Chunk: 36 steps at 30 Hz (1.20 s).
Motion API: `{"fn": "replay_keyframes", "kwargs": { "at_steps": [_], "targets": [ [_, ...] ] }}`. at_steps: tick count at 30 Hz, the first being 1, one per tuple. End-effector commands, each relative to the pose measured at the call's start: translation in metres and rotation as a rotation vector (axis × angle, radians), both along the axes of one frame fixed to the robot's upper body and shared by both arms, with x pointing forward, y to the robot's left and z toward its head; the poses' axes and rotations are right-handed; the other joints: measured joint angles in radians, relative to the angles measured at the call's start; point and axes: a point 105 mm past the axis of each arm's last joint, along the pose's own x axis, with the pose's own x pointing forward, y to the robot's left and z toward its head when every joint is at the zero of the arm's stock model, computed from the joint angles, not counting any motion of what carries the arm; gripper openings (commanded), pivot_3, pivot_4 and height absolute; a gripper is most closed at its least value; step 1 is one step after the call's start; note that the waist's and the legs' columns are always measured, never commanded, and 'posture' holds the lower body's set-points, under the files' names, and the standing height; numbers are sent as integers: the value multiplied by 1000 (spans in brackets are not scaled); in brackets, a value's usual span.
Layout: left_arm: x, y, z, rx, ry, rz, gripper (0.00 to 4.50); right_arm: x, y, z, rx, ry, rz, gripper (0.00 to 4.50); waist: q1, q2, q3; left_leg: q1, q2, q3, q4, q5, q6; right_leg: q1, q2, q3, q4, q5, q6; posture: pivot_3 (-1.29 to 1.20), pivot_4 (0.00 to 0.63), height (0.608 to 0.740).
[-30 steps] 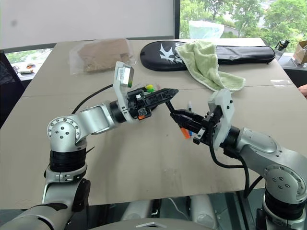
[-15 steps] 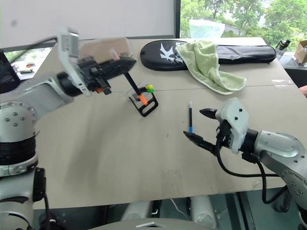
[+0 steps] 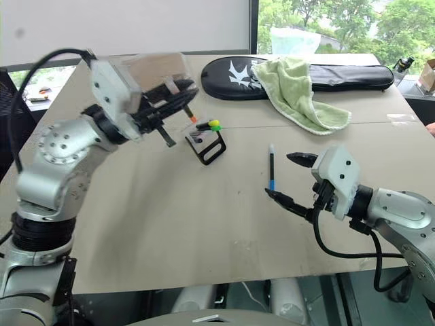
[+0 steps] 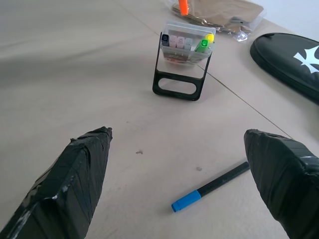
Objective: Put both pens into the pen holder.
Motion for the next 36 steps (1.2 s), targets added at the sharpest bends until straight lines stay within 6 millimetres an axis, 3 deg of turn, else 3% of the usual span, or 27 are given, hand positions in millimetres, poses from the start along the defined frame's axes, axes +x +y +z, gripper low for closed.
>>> {"fn": "replay_keyframes", "kwargs": {
  "at_steps": [1, 14, 16, 18, 22, 24, 29, 31, 34, 36],
  "targets": [
    [5, -3, -16, 77, -54, 33, 18, -2, 2, 6, 0, -40, 7, 4500, -1, 0, 0, 0, 0, 0, 0, 0, 0, 0, 0, 0, 0, 0, 0, 0, 150, 740],
    [27, -6, -32, 199, -154, 100, 18, -3, 1, 7, 0, -54, -31, 4500, -1, 0, 0, 0, 0, -1, 1, 0, 0, 0, 0, -1, 2, 2, 4, 0, 150, 740],
    [28, -6, -31, 178, -155, 90, 1024, -1, 3, 6, 4, -53, -34, 4500, -1, 0, 0, 0, 0, -1, 1, 0, 0, 0, 0, -1, 2, 2, 4, 0, 150, 740],
    [27, -3, -31, 137, -131, 76, 1654, 4, 5, 2, 5, -32, -63, 4500, -1, 0, 0, 0, 0, -2, 1, 0, 0, 0, 0, -1, 2, 3, 4, 0, 150, 740],
    [11, -2, -23, -62, 66, -43, 3476, 35, -2, -19, 1, 77, -270, 4500, -9, -1, 0, 1, 1, -1, 1, 0, 0, 0, 0, -1, 4, 3, 4, 0, 150, 740],
    [-4, -3, -17, -187, 241, -143, 3476, 45, 6, -29, 17, 130, -310, 4500, -9, -1, 0, 1, 1, -1, 1, 0, 0, -1, -1, -1, 6, 3, 4, 0, 150, 740],
    [-29, -16, -26, -162, 498, -234, 3476, 45, 17, -30, 40, 156, -294, 4500, -2, 0, 0, 0, 1, -3, 1, 0, 0, -2, 0, -3, 7, 2, 4, 0, 150, 740],
    [-36, -35, -27, -140, 607, -251, 3476, 32, 18, -22, 54, 113, -206, 4500, 0, 0, 0, -1, 1, -4, 2, 0, 0, -2, 0, -3, 6, 2, 5, 0, 150, 740],
    [-27, -49, -38, -64, 844, -158, 3476, 10, 14, -11, 55, 30, -109, 4500, 12, -1, 0, -7, -1, -10, 7, 0, 0, -2, 1, -5, 6, 0, 9, 0, 150, 740],
    [-23, -63, -33, -9, 896, -159, 3476, 1, 3, -9, 44, 12, -100, 4500, 9, -1, 0, -7, -2, -10, 9, 0, 1, -1, 1, -4, 6, -1, 11, 0, 150, 740]
  ]
}}
